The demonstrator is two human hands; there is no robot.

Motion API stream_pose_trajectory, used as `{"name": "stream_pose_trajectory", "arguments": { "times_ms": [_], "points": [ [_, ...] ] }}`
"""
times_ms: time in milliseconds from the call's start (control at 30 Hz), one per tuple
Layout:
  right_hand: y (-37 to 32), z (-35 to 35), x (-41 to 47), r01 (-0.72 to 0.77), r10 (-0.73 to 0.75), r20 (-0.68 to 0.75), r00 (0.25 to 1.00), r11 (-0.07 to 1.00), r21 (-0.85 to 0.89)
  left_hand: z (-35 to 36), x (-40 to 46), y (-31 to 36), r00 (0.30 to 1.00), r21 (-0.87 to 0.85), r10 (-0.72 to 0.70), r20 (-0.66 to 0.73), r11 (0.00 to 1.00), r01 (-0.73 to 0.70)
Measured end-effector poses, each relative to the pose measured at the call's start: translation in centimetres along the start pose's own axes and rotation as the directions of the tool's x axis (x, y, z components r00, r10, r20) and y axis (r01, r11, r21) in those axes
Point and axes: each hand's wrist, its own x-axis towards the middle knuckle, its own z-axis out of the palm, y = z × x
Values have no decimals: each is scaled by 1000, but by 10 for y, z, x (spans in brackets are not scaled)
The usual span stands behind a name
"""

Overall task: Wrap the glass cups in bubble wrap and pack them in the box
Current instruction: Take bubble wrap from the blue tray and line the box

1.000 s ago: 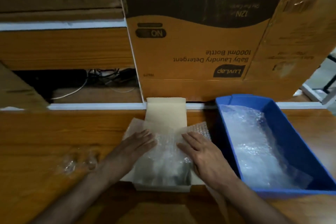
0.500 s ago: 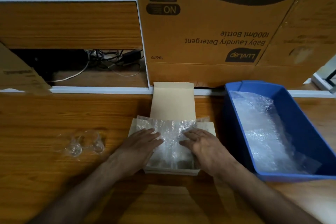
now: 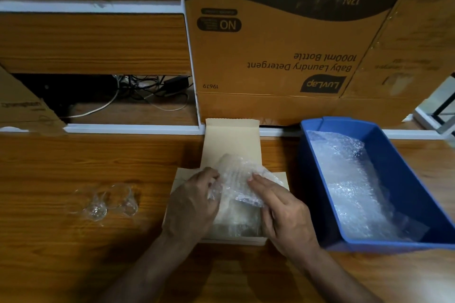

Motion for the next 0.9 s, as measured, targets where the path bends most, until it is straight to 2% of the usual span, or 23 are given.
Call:
{"name": "stream_pose_trajectory", "arguments": {
  "times_ms": [67,133,167,233,300,333,367,433,467,500,567,600,667,800,900],
  "points": [
    [-2,-1,5,84,-84,89,992,996,7,-2,5,2,994,-331,-107,-7,938,99],
    [-8,-5,11,122,-130,177,976,991,52,-6,11,7,987,-691,-116,115,704,163],
    [-12,-8,14,110,-129,190,973,988,107,-10,14,9,982,-789,-105,158,585,190],
    [-19,-14,22,41,-65,97,993,971,234,-15,22,7,959,-869,-120,257,405,283],
    [-19,-17,31,-80,102,-56,993,947,310,-22,31,-2,908,-860,-157,388,291,418],
    [-16,-17,38,-185,224,-83,971,923,337,-24,34,-10,885,-835,-150,440,293,465],
    [-15,-21,45,-317,350,-23,936,871,376,-27,35,-14,863,-805,-127,489,314,503],
    [-12,-28,58,-611,528,311,790,647,455,-28,38,-21,809,-741,-86,582,353,571],
    [-10,-27,61,-711,533,471,704,525,469,-26,40,-22,779,-700,-103,619,377,606],
    [-8,-24,61,-760,505,567,650,452,468,-25,44,-21,755,-659,-140,640,405,634],
    [-1,-8,54,-775,483,606,632,393,494,-19,51,-25,734,-572,-244,634,491,657],
    [3,3,50,-778,508,590,628,376,503,-14,55,-30,728,-539,-305,615,511,669],
    [5,18,43,-781,569,537,622,409,471,-9,57,-40,696,-511,-411,588,478,714],
    [-1,28,41,-765,638,425,642,570,301,-1,44,-44,680,-504,-502,535,457,733],
    [-5,31,42,-762,663,390,639,614,205,1,41,-44,675,-544,-538,504,410,733]
  ]
}}
